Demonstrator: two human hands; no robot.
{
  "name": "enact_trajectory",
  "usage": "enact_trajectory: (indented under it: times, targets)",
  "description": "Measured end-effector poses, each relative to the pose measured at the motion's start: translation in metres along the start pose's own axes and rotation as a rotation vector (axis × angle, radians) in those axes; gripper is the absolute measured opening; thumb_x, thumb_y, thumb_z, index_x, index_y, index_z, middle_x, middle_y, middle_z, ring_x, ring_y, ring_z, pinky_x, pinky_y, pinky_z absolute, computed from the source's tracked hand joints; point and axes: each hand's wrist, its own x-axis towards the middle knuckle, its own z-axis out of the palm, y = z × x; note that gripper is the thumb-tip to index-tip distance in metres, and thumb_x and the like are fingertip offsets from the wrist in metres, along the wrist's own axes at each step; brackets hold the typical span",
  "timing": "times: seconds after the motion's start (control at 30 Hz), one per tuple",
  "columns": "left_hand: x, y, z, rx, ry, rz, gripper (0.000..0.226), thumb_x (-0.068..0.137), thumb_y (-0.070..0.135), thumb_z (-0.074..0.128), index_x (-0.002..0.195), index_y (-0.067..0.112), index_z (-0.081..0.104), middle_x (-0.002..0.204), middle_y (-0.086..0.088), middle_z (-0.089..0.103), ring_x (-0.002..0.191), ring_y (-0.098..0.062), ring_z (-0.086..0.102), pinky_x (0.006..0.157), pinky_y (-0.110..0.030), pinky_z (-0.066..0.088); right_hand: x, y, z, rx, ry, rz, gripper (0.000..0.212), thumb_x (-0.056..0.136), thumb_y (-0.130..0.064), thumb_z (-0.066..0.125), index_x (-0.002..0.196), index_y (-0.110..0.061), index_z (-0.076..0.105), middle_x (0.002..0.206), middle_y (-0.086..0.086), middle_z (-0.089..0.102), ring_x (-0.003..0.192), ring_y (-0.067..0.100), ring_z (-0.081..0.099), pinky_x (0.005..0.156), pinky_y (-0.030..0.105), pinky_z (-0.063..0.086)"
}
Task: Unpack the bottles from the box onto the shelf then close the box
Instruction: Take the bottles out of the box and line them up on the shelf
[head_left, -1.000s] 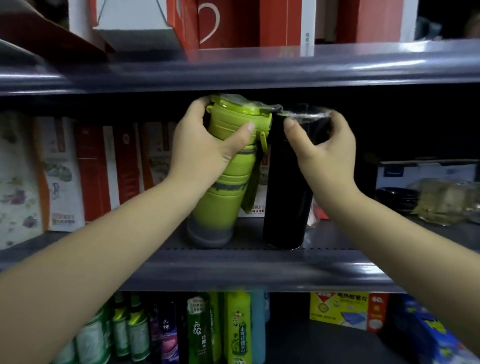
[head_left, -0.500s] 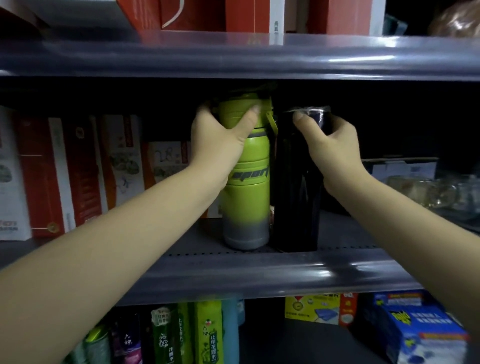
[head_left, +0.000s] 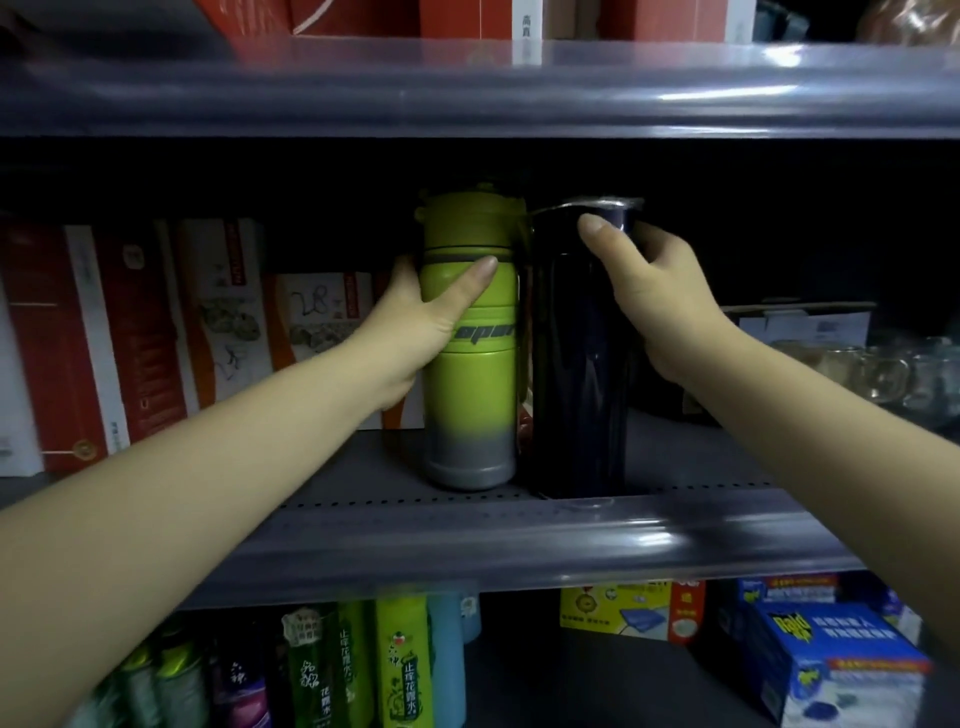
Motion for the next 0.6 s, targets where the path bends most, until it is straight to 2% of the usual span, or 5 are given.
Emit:
enact_trajectory:
  times: [0.1,0.33,0.5,0.53,0.6]
  targets:
    - [-0.007,0.000,0.009,-0.036,0.078,0.007,0.068,0.075,0.048,0.073,0.130,0.021,0.045,0.116,0.005,0.065,0.106,-0.010,0.063,0.092,-0.034,0.050,0.000,-0.002,-0.007,0.086,-0.055,0.064,0.013,0.093,-0.031,0.056,0.089,-0.021,0.065,0.087,-0.007,0.070,0.081,0.004,0.068,0.076,0.022,0.053]
    - [-0.009,0.000,0.005,0.042,0.106,0.011,0.096,0.055,0.070,0.067,0.135,0.024,0.039,0.126,0.004,0.062,0.114,-0.015,0.060,0.102,-0.045,0.047,-0.007,0.000,-0.007,0.148,-0.089,0.054,0.015,0.093,-0.032,0.055,0.092,-0.021,0.065,0.088,-0.007,0.071,0.083,0.003,0.069,0.078,0.021,0.053]
    - [-0.016,-0.003,0.004,0.151,0.083,-0.012,0.090,0.071,0.067,0.061,0.142,0.022,0.030,0.130,0.002,0.056,0.121,-0.019,0.055,0.103,-0.042,0.046,-0.012,0.006,-0.011,0.066,-0.091,0.009,0.021,0.090,-0.042,0.056,0.097,-0.023,0.063,0.096,-0.007,0.069,0.093,0.004,0.067,0.087,0.026,0.053]
    - [-0.018,-0.005,0.002,0.184,0.080,-0.031,0.096,0.068,0.071,0.060,0.142,0.020,0.028,0.132,0.002,0.055,0.121,-0.018,0.055,0.103,-0.041,0.046,-0.016,0.007,-0.013,0.016,-0.060,-0.041,0.025,0.088,-0.045,0.058,0.102,-0.023,0.062,0.102,-0.007,0.068,0.098,0.004,0.066,0.092,0.028,0.052]
    - [-0.027,-0.011,-0.001,0.240,0.065,-0.070,0.101,0.061,0.077,0.059,0.138,0.017,0.033,0.129,0.001,0.057,0.118,-0.017,0.057,0.100,-0.037,0.048,-0.027,0.008,-0.019,-0.039,0.085,-0.181,0.051,0.082,-0.048,0.061,0.118,-0.012,0.057,0.112,-0.002,0.064,0.104,0.001,0.061,0.095,0.025,0.049]
